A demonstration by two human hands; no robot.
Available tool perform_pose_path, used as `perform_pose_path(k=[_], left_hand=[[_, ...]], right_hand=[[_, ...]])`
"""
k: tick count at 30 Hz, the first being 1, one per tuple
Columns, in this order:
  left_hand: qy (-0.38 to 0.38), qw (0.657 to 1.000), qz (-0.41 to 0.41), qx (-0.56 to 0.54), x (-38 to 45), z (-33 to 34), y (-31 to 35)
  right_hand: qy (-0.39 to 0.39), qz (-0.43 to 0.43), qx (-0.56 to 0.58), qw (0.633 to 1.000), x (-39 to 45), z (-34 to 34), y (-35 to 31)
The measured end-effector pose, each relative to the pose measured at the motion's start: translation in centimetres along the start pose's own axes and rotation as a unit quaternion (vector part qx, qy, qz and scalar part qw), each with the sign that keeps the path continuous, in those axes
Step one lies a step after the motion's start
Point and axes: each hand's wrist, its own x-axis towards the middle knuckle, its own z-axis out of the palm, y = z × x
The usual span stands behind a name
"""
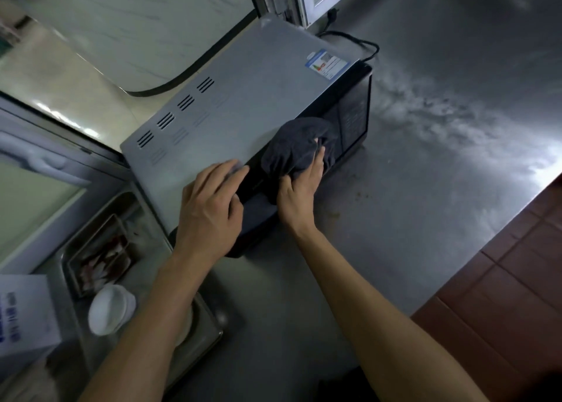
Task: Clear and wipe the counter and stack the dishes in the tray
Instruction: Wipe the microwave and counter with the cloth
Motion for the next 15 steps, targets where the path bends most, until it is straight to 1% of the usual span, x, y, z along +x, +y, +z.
perform_pose_path(k=[5,8,12,15], left_hand=[[-0.011,1.000,0.011,0.010,-4.5,-1.3,-3.8],[-0.030,0.999,0.035,0.021,-6.0,-1.7,-4.9],[-0.057,0.996,0.060,0.045,-6.7,-1.8,-5.5],[-0.068,0.994,0.064,0.055,-6.4,-1.9,-5.4]], right_hand=[[-0.004,0.012,0.008,1.000,-5.9,4.8,1.3],[-0.013,0.020,0.009,1.000,-9.5,7.4,2.4],[-0.024,-0.039,-0.022,0.999,-12.7,9.5,3.5],[-0.012,-0.049,-0.028,0.998,-12.5,9.5,4.1]])
